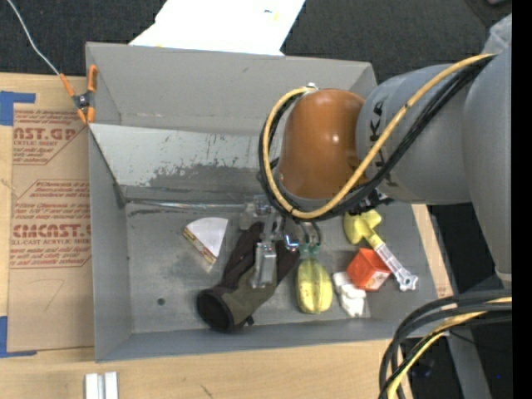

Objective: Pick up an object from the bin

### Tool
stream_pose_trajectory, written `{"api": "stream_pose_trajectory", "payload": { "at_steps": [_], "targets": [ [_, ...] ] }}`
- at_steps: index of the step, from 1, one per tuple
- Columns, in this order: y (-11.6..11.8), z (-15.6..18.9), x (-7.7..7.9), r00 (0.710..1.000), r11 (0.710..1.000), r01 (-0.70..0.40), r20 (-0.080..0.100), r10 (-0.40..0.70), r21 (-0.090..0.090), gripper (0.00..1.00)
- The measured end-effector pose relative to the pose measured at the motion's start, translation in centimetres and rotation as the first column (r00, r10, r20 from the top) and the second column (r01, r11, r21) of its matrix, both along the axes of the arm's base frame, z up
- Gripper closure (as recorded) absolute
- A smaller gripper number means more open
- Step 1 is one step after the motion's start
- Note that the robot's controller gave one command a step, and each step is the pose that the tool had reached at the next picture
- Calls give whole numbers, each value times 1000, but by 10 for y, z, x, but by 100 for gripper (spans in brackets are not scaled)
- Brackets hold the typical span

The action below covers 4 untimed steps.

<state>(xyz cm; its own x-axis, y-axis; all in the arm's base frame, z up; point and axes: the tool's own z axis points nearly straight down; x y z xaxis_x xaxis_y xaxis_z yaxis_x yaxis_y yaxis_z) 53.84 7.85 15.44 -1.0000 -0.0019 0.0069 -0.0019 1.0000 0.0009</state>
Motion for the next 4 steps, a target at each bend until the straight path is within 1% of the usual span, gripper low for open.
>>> {"api": "stream_pose_trajectory", "payload": {
  "at_steps": [1, 2, 3, 4],
  "targets": [
    [0, 4, 2, 1000, 1000, 2, 8, -2, 1, 0],
    [-1, -79, 0, 999, 999, 54, -1, -54, 2, 100],
    [-1, -79, 0, 999, 999, 54, -1, -54, 2, 100],
    [-3, 3, -13, 999, 999, 34, -5, -34, 0, 100]
  ]
}}
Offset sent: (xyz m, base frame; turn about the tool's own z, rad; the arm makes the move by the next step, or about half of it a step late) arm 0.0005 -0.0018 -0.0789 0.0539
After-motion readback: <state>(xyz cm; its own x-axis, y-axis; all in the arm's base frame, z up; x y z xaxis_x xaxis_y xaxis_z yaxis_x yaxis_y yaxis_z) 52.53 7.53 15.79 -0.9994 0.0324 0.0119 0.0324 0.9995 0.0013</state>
